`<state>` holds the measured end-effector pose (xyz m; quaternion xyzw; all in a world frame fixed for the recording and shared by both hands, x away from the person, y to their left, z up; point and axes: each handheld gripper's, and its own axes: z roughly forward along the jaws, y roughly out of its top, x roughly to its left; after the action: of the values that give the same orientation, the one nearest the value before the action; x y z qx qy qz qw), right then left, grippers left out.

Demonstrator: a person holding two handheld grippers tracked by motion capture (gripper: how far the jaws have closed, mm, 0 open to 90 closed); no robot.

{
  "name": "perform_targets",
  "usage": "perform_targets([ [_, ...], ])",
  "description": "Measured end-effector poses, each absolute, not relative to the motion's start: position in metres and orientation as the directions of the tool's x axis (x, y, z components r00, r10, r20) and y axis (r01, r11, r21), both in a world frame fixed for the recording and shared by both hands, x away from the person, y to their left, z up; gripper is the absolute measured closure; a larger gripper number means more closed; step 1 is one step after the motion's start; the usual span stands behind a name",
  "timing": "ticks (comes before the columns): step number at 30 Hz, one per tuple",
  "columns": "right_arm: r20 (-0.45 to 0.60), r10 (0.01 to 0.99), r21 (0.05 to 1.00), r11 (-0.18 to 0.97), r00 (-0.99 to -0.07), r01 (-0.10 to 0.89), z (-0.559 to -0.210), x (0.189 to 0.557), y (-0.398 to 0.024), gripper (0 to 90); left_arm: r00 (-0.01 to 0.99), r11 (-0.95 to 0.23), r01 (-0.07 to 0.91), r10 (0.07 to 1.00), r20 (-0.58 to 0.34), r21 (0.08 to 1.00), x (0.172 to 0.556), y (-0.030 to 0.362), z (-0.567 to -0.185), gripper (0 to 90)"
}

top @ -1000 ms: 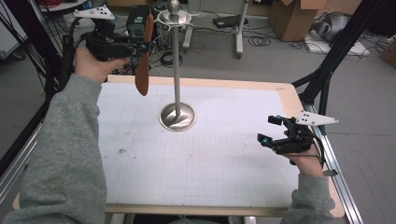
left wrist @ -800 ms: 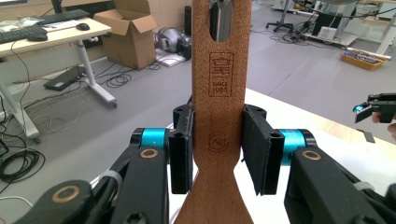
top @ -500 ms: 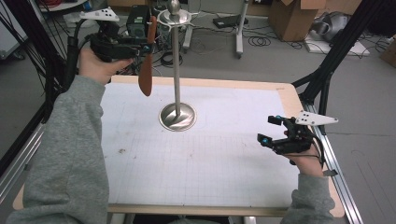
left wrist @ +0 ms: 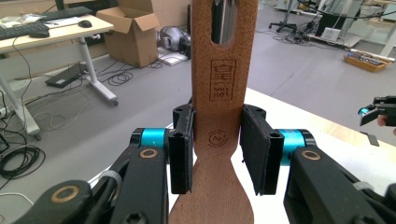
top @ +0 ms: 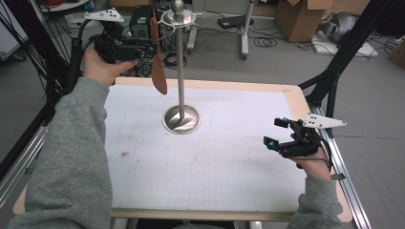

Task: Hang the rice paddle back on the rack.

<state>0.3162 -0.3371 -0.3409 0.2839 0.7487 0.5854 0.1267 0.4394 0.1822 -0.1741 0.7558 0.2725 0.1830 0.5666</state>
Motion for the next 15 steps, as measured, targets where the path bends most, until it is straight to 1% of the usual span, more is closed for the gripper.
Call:
perform_targets([
  [5,0.139,0.573,0.949,0.154,-0.807,0.274,-0.3411,0.3166,-0.337,6.2,0.786,-0.214,0.194,0.618,-0.021,0.957,0.439,0.1818,-0.1745,63.1],
  [9,0.139,0.575,0.95,0.153,-0.806,0.273,-0.3408,0.3162,-0.3373,6.2,0.791,-0.202,0.176,0.611,-0.016,0.963,0.4366,0.1818,-0.1748,55.7],
  [13,0.134,0.575,0.951,0.155,-0.807,0.268,-0.3408,0.3163,-0.3367,6.2,0.795,-0.199,0.155,0.606,-0.003,0.968,0.4339,0.184,-0.1779,45.3],
  [14,0.14,0.572,0.949,0.155,-0.808,0.274,-0.3406,0.3158,-0.3365,6.2,0.797,-0.195,0.152,0.604,-0.004,0.969,0.433,0.1849,-0.1792,40.6],
  [15,0.14,0.572,0.949,0.155,-0.808,0.274,-0.3406,0.3157,-0.3363,6.2,0.797,-0.194,0.149,0.603,-0.002,0.97,0.432,0.1861,-0.1805,39.0],
])
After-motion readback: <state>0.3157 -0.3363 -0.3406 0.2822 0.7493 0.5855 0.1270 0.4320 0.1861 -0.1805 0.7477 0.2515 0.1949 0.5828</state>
